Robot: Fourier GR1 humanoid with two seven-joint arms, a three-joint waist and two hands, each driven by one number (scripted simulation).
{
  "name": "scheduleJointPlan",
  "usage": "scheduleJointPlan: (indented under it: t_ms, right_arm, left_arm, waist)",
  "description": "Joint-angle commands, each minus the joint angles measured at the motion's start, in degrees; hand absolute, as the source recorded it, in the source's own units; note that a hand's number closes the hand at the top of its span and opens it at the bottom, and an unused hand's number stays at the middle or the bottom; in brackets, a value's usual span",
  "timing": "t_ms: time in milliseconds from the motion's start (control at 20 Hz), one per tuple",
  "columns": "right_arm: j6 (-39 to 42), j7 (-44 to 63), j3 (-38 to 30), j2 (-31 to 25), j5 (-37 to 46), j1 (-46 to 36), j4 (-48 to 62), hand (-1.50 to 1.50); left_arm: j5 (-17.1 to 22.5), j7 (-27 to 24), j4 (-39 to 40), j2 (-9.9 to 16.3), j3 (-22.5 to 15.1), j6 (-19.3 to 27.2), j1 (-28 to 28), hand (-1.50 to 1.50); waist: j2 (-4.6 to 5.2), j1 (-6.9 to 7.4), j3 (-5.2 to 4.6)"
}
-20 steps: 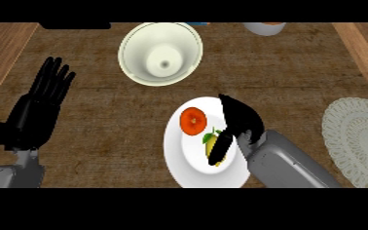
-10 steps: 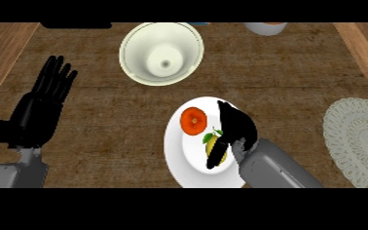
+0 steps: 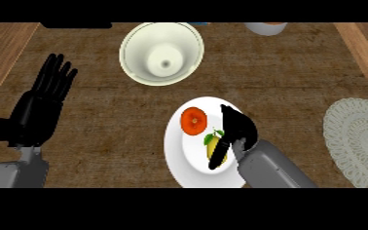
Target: Pick the lemon from the plate and place it in the bowl
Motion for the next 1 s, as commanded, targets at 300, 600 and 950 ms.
scheduleJointPlan:
  t_ms: [300,600,950]
  right_arm:
    - [8.4,-0.7,0.8,1.9,3.1,-2.6,7.5,1.50]
    - [12.6,0.1,0.1,2.8,5.6,-5.1,6.0,1.50]
    - [5.0,-5.0,9.6,10.6,8.1,-14.1,9.6,1.50]
  left_arm:
    - [-0.9,2.0,-3.2,-1.6,-0.4,0.1,1.6,0.00]
    - [0.9,4.8,-3.3,0.2,3.0,-1.3,0.1,0.00]
    - [-1.2,1.0,0.4,-2.3,0.5,-3.0,-1.5,0.00]
  waist:
    - [0.01,0.59,0.03]
    - [-0.04,0.32,0.02]
    - [0.46,2.98,0.03]
